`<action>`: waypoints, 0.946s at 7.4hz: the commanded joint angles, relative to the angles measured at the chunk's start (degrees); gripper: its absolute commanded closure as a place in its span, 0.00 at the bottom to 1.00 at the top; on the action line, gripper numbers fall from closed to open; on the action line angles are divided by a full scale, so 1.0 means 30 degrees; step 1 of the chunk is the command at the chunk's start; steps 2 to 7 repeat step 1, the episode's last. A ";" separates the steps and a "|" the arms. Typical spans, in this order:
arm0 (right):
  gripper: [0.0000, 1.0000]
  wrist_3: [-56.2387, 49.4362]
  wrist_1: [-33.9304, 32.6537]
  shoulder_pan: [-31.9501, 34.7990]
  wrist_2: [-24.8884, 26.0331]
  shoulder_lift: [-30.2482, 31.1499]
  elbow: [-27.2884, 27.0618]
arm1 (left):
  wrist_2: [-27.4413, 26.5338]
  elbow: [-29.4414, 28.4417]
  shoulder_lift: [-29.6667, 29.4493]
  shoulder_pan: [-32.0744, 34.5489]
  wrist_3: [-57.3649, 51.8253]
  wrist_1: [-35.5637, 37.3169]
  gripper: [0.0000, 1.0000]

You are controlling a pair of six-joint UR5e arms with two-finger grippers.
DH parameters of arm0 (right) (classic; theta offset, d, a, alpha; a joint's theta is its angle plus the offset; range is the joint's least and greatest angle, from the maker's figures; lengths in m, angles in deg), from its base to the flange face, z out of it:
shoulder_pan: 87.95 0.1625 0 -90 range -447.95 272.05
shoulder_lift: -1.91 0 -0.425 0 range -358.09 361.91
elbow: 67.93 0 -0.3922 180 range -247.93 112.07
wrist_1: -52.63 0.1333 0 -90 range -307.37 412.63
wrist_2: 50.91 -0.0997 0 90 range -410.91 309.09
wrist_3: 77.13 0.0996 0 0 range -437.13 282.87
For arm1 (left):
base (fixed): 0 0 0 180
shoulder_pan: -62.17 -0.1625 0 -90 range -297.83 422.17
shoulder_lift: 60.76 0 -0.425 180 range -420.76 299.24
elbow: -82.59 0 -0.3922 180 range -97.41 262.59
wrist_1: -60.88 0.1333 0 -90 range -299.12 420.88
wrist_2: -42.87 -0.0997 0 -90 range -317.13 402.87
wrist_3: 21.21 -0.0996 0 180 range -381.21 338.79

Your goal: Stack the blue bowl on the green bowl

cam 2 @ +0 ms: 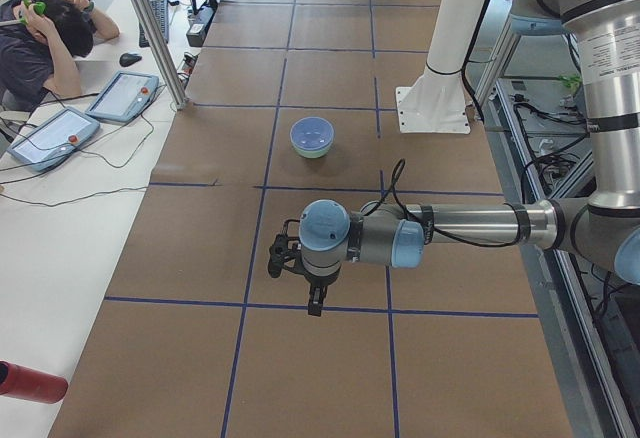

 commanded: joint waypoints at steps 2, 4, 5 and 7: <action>0.00 -0.0012 0.0000 -0.0009 0.0000 0.0001 0.0000 | 0.0000 -0.0047 0.0030 0.0070 0.0000 0.0029 0.00; 0.00 -0.0012 0.0000 -0.0009 0.0000 0.0001 0.0000 | 0.0000 -0.0047 0.0030 0.0070 0.0000 0.0029 0.00; 0.00 -0.0012 0.0000 -0.0009 0.0000 0.0001 0.0000 | 0.0000 -0.0047 0.0030 0.0070 0.0000 0.0029 0.00; 0.00 -0.0012 0.0000 -0.0009 0.0000 0.0001 0.0000 | 0.0000 -0.0047 0.0030 0.0070 0.0000 0.0029 0.00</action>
